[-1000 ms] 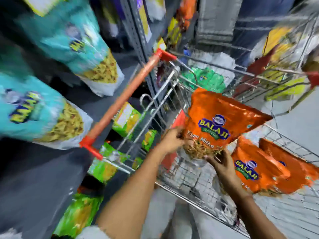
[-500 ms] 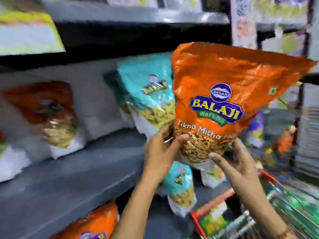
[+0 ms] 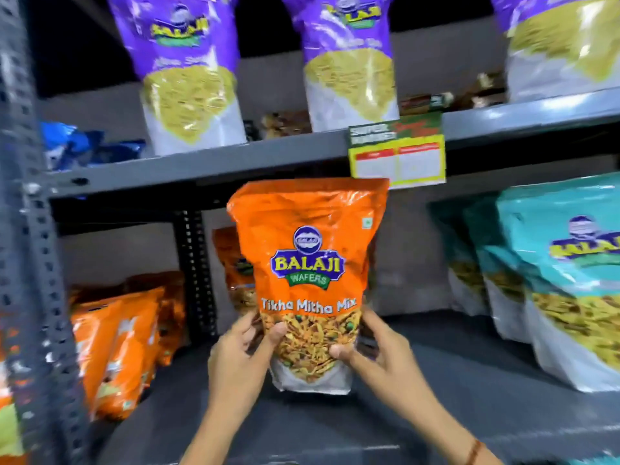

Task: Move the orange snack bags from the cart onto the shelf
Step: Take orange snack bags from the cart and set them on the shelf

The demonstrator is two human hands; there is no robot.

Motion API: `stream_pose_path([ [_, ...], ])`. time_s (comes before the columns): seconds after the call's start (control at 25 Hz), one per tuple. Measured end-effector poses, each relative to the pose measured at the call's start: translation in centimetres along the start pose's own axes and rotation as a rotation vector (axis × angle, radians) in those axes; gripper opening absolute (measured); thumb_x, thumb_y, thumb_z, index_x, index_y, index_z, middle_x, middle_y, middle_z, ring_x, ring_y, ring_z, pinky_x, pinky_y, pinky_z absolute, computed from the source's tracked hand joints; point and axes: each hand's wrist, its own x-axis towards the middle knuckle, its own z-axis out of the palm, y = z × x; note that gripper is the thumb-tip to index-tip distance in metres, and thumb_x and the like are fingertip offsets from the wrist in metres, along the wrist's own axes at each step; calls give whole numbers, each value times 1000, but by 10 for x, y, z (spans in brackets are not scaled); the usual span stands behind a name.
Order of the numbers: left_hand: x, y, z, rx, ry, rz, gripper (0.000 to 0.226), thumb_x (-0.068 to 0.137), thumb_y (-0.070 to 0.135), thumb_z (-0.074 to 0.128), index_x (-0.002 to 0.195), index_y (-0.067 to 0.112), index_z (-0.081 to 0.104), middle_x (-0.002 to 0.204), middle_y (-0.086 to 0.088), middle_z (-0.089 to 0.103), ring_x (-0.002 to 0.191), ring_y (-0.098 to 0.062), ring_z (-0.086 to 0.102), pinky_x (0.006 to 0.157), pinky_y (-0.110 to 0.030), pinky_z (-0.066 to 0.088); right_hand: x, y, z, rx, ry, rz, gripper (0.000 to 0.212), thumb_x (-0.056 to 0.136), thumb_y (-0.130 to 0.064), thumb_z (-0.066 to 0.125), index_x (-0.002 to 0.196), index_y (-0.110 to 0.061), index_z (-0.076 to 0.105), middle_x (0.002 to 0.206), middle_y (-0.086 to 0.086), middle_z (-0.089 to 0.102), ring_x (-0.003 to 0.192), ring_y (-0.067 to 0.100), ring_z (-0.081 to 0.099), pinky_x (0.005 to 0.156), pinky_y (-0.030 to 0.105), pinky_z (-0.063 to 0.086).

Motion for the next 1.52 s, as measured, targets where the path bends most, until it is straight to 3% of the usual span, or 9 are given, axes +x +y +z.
stream_pose_path([
  [0.28, 56, -84, -70, 145, 151, -165, 66, 63, 75, 57, 114, 34, 64, 107, 5, 77, 98, -11, 72, 91, -48, 56, 90, 42, 119, 35, -223, 69, 55, 81, -35, 74, 132, -25, 56, 126, -11, 69, 117, 3, 64, 103, 40, 51],
  [0.64, 77, -135, -80, 322, 254, -228, 53, 79, 62, 52, 115, 26, 63, 105, -1, 77, 94, -21, 73, 82, -38, 57, 127, 82, 177, 221, -335, 273, 54, 86, -11, 74, 136, -15, 54, 136, 3, 64, 128, 20, 58, 113, 45, 42],
  [0.76, 80, -144, -79, 339, 223, -255, 48, 85, 54, 57, 123, 25, 59, 112, -2, 75, 102, -24, 71, 89, -42, 55, 130, 86, 178, 308, -379, 337, 50, 87, -14, 73, 133, -23, 54, 133, -2, 65, 127, 16, 59, 109, 35, 47],
  [0.88, 77, -139, -80, 338, 213, -265, 51, 85, 49, 61, 130, 24, 56, 121, -5, 72, 111, -28, 67, 95, -44, 52, 129, 75, 172, 323, -374, 369, 46, 89, -24, 72, 128, -38, 51, 127, -11, 65, 115, 2, 64, 87, 14, 53],
  [1.0, 72, -114, -70, 304, 309, -134, 55, 84, 38, 67, 134, 18, 55, 138, -10, 60, 124, -31, 58, 102, -46, 48, 130, 54, 147, 260, -186, 317, 60, 89, -37, 69, 142, -34, 42, 137, -6, 59, 124, 6, 57, 100, 20, 46],
  [1.12, 69, -61, -29, 72, 335, 114, 44, 86, 30, 68, 128, 16, 61, 138, -3, 59, 130, -17, 54, 105, -38, 47, 119, 22, 104, 269, 162, 158, 58, 89, -32, 70, 142, -27, 45, 139, -4, 57, 119, 1, 57, 99, 18, 45],
  [1.32, 39, 31, 75, -499, 51, 98, 36, 87, 28, 68, 123, 28, 64, 128, 9, 64, 118, 3, 58, 89, -4, 47, 58, -27, 9, 212, 542, 25, 49, 91, -30, 68, 137, -31, 51, 132, -9, 60, 112, -9, 61, 91, 14, 52],
  [1.44, -6, 75, 145, -752, -177, 47, 32, 86, 27, 69, 117, 36, 63, 122, 19, 64, 116, 4, 60, 85, -4, 48, 0, -47, -60, 150, 761, -6, 47, 93, -21, 66, 138, -25, 51, 133, -3, 58, 105, -12, 61, 97, 17, 51],
  [1.52, -39, 95, 185, -851, -316, 8, 31, 86, 29, 69, 114, 38, 61, 117, 23, 64, 114, 1, 62, 88, -12, 51, -42, -61, -97, 86, 844, -14, 42, 94, -18, 64, 134, -24, 53, 129, -4, 60, 103, -12, 62, 90, 13, 51],
])
